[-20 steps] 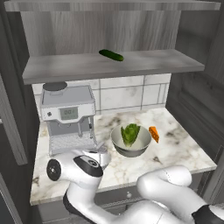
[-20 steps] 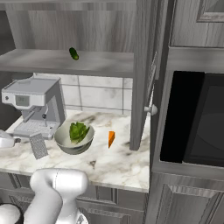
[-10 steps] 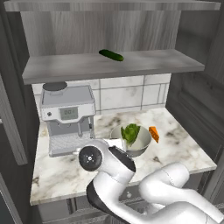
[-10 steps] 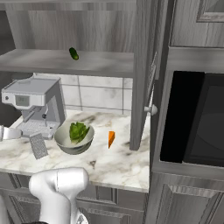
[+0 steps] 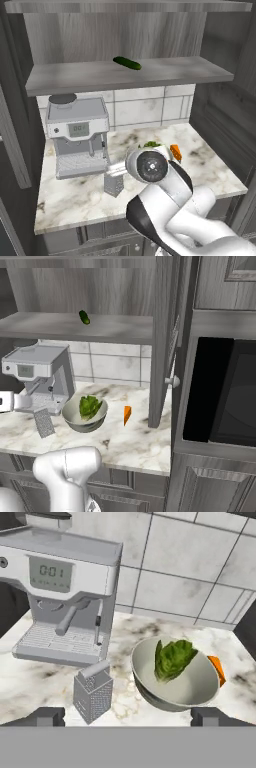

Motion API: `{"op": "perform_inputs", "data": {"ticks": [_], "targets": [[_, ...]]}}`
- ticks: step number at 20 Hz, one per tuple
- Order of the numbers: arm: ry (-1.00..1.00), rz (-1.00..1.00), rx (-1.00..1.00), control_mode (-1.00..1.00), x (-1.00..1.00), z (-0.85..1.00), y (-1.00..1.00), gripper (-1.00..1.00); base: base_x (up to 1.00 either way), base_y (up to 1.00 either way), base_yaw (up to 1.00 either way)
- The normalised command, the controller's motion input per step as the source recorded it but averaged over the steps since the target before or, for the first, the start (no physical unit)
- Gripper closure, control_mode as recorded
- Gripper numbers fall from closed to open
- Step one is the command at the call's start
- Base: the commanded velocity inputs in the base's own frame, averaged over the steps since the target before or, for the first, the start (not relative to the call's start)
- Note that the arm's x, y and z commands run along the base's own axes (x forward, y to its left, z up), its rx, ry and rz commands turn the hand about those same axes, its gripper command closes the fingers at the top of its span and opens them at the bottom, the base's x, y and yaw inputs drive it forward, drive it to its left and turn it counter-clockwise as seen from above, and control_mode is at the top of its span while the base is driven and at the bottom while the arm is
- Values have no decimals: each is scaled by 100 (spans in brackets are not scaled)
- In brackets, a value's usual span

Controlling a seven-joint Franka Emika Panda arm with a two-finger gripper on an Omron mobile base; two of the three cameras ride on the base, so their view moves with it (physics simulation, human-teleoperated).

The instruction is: Pick the cheese from the fridge and the cheese grater from the cabinet and place them next to the salad bowl.

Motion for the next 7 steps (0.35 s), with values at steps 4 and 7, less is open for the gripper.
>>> {"op": "perform_inputs", "data": {"ticks": [4,7], "targets": [[15,2,0,-100,-40,47,-30,-100,0,0,0],[21,0,0,-100,-35,36,-32,-100,0,0,0]]}}
